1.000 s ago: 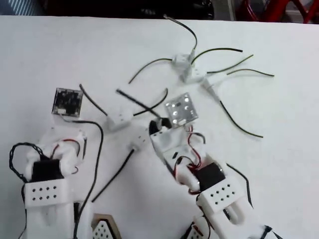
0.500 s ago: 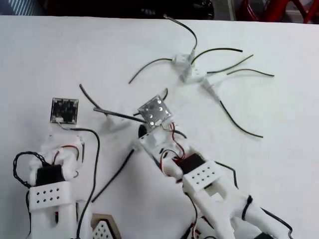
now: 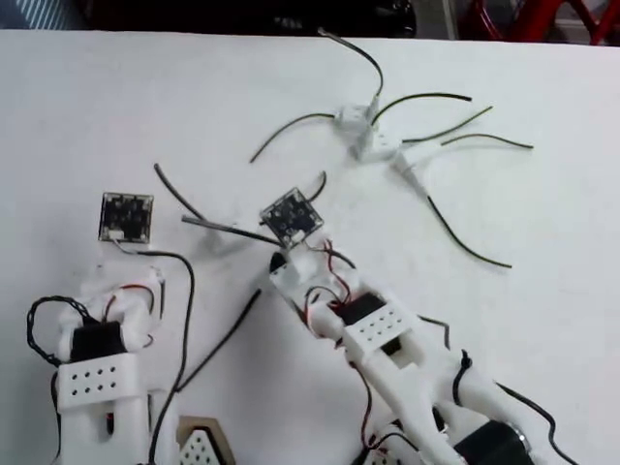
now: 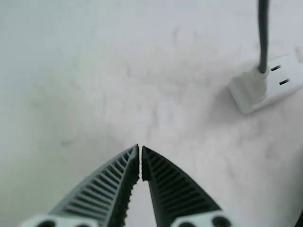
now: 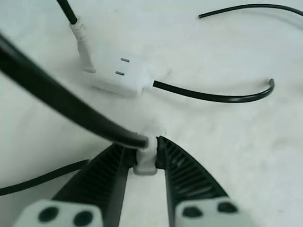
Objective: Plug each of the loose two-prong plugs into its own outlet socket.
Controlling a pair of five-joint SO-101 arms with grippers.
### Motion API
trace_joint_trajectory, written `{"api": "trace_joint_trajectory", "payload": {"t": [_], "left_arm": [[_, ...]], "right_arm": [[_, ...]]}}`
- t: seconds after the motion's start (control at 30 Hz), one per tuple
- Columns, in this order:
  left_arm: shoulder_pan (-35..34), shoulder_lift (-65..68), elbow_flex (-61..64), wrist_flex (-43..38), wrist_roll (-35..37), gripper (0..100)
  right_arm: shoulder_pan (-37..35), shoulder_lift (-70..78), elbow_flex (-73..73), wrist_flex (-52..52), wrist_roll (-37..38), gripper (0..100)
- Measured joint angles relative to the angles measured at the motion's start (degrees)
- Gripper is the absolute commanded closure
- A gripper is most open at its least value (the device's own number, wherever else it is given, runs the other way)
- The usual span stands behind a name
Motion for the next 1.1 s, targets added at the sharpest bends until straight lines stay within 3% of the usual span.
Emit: {"api": "trace_joint_trajectory", "payload": {"t": [1.1], "left_arm": [[0.00,0.00,0.18,0.00,0.00,97]], "right_arm": [[0.97,6.33,-1.32,-4.48,2.99,98.1]]}}
